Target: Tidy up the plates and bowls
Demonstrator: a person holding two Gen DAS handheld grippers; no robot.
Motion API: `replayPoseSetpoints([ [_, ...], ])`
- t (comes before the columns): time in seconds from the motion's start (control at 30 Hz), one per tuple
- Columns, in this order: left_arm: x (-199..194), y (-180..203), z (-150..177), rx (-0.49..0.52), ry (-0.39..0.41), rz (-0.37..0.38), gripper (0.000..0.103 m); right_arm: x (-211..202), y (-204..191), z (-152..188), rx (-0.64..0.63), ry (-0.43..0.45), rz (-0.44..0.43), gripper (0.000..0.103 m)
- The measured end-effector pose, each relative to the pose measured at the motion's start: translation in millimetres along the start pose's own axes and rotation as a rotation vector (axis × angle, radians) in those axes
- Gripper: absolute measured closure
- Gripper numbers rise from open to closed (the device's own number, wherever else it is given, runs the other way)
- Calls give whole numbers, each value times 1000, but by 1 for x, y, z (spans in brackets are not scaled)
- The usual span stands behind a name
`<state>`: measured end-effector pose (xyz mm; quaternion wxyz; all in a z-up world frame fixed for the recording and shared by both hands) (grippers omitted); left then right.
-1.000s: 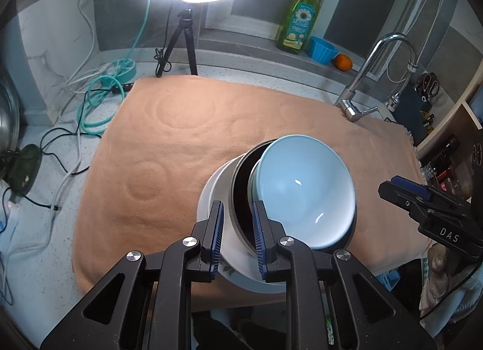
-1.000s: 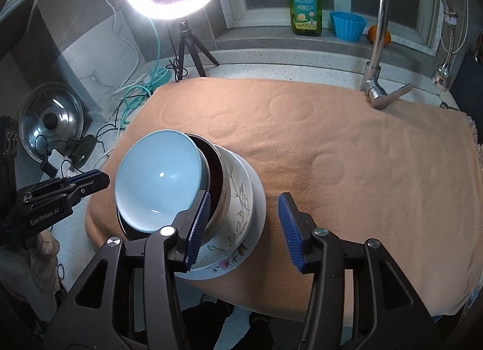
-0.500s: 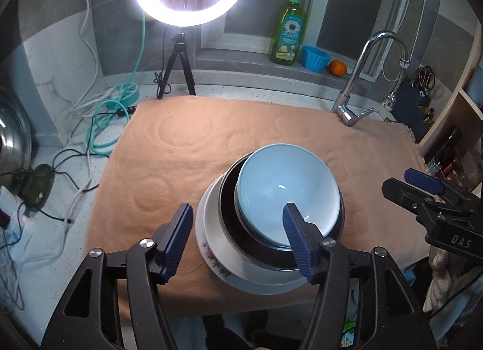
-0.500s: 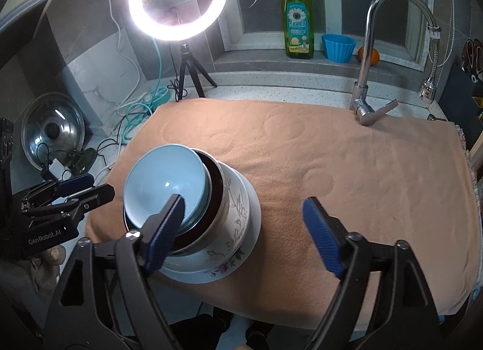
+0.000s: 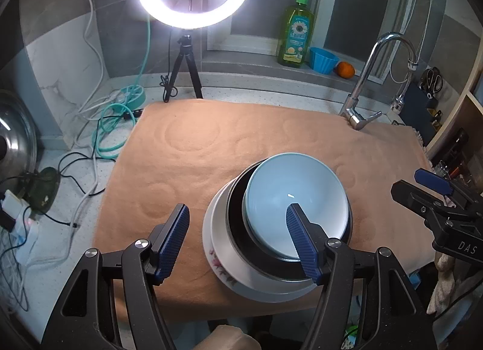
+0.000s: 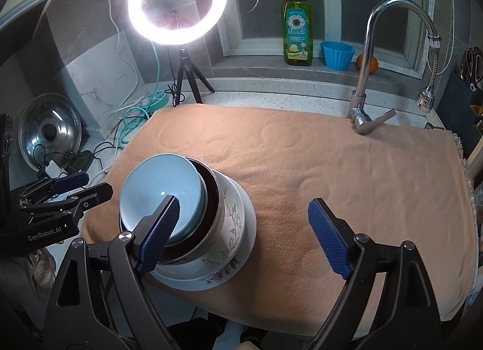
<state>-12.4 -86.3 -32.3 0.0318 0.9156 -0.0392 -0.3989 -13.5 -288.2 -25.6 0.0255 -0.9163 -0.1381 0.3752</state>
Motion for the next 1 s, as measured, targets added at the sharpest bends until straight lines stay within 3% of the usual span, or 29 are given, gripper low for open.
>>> replayPoseSetpoints([
  [1.0,8,-7,-11,-17,6,-4,37,18,11,-6,14,-16,12,14],
])
Point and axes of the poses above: each gripper's, at about its wrist camera, not at the fingertips, and x roughly the way its jaws point, y to its right, z to its underside, the point moved 1 cm from there along x, roughly the way its jaws point, and after that the axes turned 4 degrees about y, right-handed, at the moved point
